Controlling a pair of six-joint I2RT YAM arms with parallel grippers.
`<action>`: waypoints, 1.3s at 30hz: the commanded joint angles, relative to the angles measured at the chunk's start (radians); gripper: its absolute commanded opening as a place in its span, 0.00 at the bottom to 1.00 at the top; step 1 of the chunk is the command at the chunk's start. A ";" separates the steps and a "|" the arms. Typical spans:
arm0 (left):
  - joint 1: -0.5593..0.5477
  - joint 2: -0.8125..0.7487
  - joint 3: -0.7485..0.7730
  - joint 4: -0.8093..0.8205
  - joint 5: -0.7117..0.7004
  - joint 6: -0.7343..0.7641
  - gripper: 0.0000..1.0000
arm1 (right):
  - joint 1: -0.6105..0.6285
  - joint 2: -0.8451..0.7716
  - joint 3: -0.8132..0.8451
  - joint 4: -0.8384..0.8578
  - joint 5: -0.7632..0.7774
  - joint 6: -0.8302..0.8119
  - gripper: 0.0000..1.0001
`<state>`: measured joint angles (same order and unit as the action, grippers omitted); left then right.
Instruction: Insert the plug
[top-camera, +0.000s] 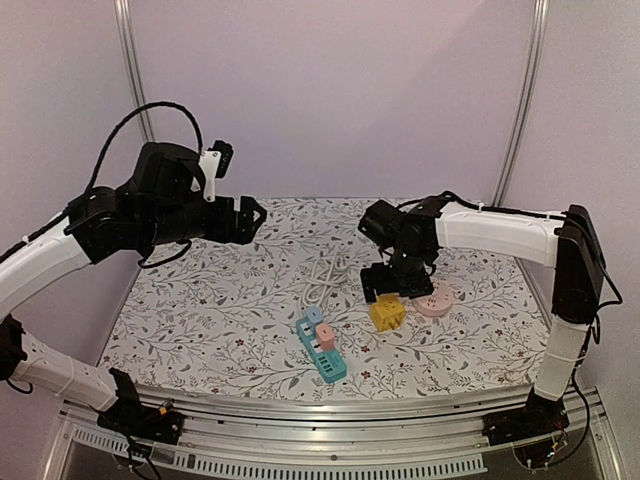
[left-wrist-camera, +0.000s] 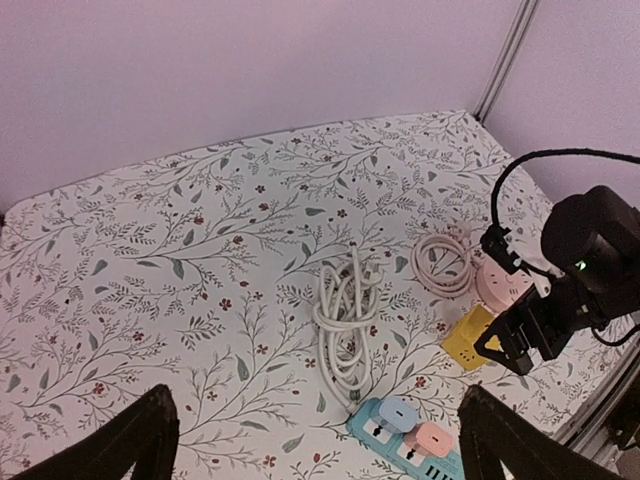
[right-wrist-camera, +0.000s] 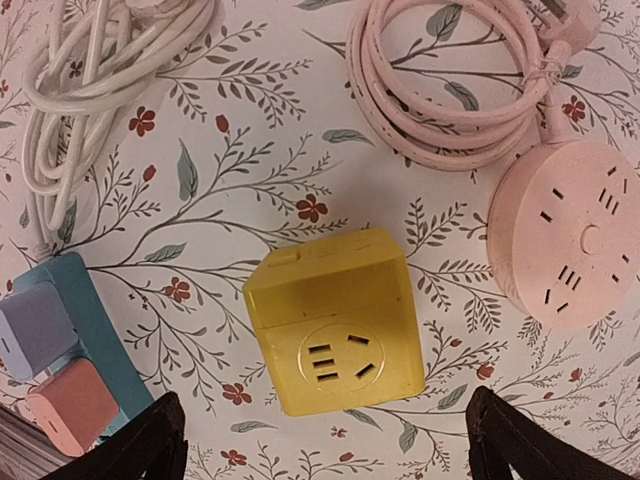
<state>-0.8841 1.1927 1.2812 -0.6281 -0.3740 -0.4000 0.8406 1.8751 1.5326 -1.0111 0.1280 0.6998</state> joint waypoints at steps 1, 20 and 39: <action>-0.006 0.048 0.063 -0.032 0.023 -0.055 0.96 | -0.007 0.023 -0.048 0.068 -0.016 -0.063 0.95; -0.102 0.183 0.118 -0.019 -0.042 -0.123 0.91 | -0.045 0.009 -0.213 0.245 0.006 -0.147 0.89; -0.021 0.346 0.240 0.001 0.209 -0.074 0.91 | -0.066 -0.073 -0.251 0.318 -0.083 -0.227 0.35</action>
<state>-0.9451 1.4845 1.4578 -0.6224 -0.3077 -0.4885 0.7776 1.8595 1.2999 -0.7155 0.0792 0.4950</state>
